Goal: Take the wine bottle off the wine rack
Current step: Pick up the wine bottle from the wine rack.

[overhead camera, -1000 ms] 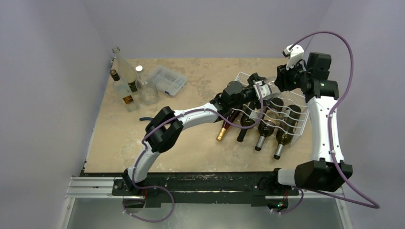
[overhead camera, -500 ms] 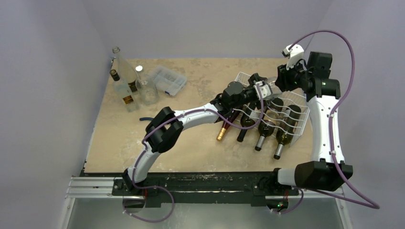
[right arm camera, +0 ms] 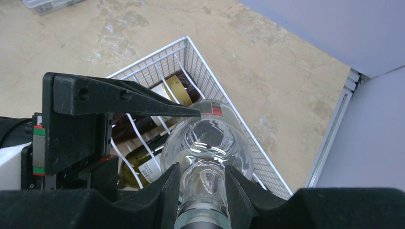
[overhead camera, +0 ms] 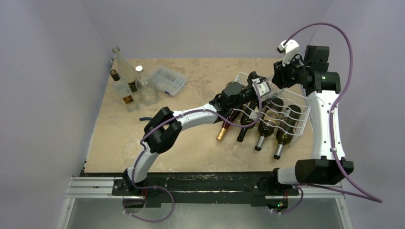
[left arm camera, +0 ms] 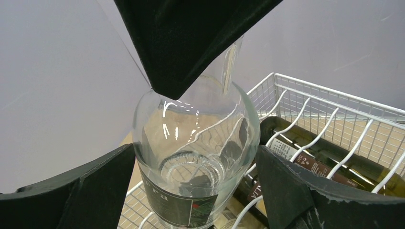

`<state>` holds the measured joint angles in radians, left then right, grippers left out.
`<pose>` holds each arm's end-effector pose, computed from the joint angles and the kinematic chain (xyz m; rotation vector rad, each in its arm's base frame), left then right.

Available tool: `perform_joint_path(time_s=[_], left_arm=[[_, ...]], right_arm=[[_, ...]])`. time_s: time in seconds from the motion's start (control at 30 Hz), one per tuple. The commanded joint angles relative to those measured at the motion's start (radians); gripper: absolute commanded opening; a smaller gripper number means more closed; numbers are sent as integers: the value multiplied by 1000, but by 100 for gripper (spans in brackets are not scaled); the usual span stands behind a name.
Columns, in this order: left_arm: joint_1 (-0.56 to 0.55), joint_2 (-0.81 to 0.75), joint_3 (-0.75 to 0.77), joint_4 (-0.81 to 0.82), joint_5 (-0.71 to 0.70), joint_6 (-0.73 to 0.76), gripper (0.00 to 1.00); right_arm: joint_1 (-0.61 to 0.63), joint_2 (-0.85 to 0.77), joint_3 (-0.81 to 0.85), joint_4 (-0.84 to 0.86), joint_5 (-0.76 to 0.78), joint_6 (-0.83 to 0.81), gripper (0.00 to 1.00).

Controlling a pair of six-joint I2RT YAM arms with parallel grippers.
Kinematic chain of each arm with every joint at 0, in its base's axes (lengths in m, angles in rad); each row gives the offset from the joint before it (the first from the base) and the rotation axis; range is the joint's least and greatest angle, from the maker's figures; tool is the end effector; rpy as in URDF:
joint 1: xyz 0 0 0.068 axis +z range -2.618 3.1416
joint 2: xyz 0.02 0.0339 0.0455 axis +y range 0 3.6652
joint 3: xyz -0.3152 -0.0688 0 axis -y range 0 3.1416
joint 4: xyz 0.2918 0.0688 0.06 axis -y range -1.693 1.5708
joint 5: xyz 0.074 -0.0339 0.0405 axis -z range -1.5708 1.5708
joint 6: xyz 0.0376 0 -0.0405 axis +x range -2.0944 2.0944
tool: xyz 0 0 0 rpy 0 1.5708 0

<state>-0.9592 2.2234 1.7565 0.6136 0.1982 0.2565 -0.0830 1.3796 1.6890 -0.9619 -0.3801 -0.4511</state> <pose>0.3434 -0.5026 0.3024 0.9697 1.1000 -0.7169 0.3064 -0.0115 0.5028 -0.5980 2.0883 0.1191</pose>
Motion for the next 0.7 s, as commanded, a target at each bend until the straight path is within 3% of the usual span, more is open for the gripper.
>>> perform_joint_path(time_s=[0.0, 0.67], left_arm=[[7, -74, -36, 62, -65, 13, 93], [8, -243, -222, 190, -182, 76, 93]], right_arm=[[60, -57, 83, -16, -86, 25, 0], [204, -61, 193, -47, -92, 56, 0]])
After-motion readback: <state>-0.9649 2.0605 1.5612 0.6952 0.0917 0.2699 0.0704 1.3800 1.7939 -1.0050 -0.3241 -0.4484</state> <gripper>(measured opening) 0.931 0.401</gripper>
